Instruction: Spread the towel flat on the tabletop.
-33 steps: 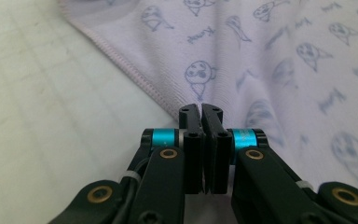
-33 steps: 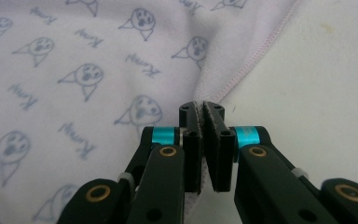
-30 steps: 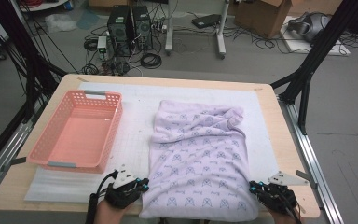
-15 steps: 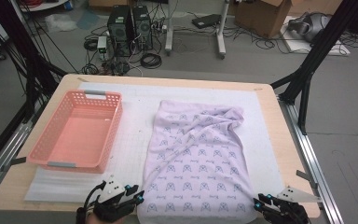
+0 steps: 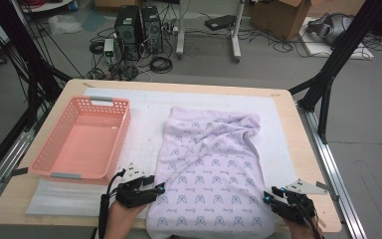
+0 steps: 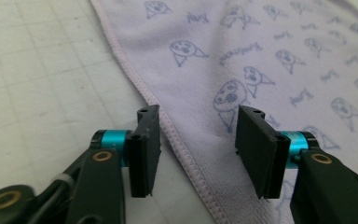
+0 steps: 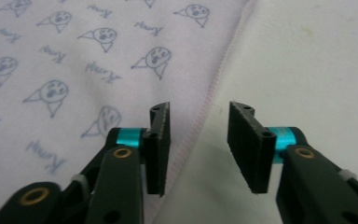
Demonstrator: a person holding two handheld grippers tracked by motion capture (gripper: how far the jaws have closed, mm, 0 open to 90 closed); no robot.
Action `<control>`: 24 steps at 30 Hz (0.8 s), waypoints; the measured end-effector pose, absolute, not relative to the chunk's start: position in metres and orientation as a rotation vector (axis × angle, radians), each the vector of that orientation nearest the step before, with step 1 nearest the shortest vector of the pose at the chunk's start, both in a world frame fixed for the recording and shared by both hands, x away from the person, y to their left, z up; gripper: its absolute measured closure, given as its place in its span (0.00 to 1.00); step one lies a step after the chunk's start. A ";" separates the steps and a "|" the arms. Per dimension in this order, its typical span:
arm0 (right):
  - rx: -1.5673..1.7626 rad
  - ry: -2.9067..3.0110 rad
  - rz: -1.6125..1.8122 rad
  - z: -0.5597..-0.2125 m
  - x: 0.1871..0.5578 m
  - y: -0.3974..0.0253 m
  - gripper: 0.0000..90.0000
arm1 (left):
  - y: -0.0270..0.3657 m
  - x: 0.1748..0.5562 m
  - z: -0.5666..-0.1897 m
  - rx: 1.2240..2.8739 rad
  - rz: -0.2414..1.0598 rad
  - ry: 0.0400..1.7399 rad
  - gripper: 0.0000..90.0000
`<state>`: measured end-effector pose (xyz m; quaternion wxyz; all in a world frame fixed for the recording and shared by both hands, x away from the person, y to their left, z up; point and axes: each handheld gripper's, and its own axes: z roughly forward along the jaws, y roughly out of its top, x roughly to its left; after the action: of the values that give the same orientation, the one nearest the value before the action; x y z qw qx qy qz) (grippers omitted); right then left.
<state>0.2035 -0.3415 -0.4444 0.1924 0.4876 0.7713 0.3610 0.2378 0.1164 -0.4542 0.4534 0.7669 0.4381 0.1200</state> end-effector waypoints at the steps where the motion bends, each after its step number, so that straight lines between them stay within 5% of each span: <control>1: 1.369 2.178 1.002 -0.446 0.206 -0.339 0.72 | 0.115 0.237 -0.454 1.900 0.292 1.079 0.59; 2: 1.367 2.169 1.004 -0.447 0.207 -0.338 0.78 | 0.115 0.236 -0.454 1.909 0.293 1.074 0.65; 4: 1.376 2.202 1.039 -0.446 0.208 -0.339 0.93 | 0.112 0.233 -0.454 1.953 0.324 1.039 0.95; 24: 1.391 2.283 1.044 -0.442 0.147 -0.367 0.97 | 0.129 0.180 -0.453 1.944 0.237 1.022 0.96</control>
<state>0.1471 -0.3673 -0.4421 0.1355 0.4801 0.7882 0.3603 0.1801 0.1286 -0.4528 0.4496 0.7860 0.4134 0.0960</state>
